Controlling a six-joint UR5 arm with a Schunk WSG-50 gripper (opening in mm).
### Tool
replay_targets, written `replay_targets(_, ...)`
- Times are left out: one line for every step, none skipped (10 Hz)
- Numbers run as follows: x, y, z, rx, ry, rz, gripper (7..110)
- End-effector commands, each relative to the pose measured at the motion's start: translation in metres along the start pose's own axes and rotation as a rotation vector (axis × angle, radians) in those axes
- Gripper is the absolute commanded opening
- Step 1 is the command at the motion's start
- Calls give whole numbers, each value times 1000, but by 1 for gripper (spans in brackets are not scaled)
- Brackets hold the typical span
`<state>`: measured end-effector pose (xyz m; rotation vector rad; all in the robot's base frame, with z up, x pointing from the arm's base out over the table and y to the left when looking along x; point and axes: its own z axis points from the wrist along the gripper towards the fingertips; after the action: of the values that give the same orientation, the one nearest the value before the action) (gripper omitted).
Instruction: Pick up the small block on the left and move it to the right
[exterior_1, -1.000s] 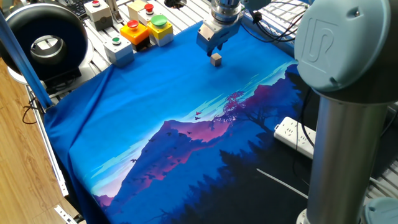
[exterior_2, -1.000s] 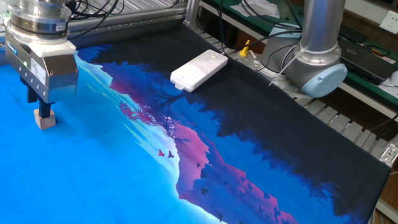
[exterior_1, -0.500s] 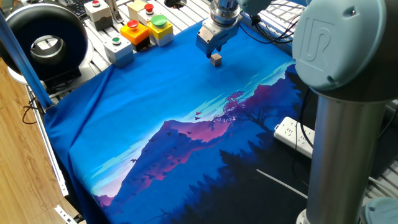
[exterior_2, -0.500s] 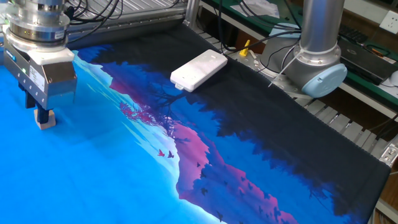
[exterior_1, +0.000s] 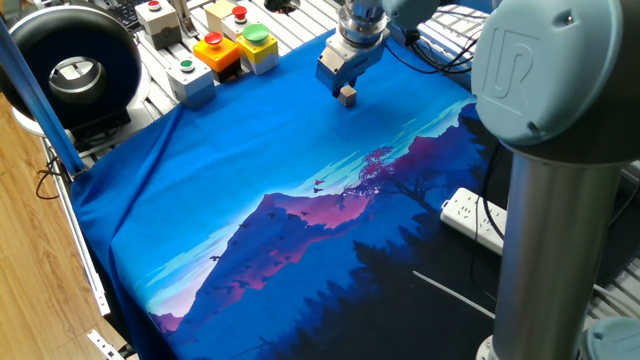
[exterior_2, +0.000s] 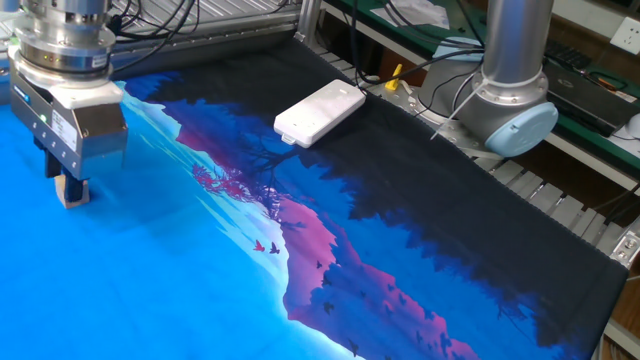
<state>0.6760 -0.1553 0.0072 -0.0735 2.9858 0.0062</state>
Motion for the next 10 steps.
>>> replay_targets(6,-2,2,-5,-7,-1,44)
replay_targets(6,-4,3,3,-8,4,44)
replay_targets(8,-5,3,9,-4,11,22)
replay_targets(9,-8,3,22,0,15,22)
replay_targets(9,-11,3,37,3,22,22)
replay_targets(10,-11,3,37,5,25,22)
replay_targets(9,-11,3,36,3,25,22)
replay_targets(9,-10,2,34,5,27,22)
replay_targets(8,-9,1,34,5,27,7)
replay_targets(9,-9,-1,37,9,25,7)
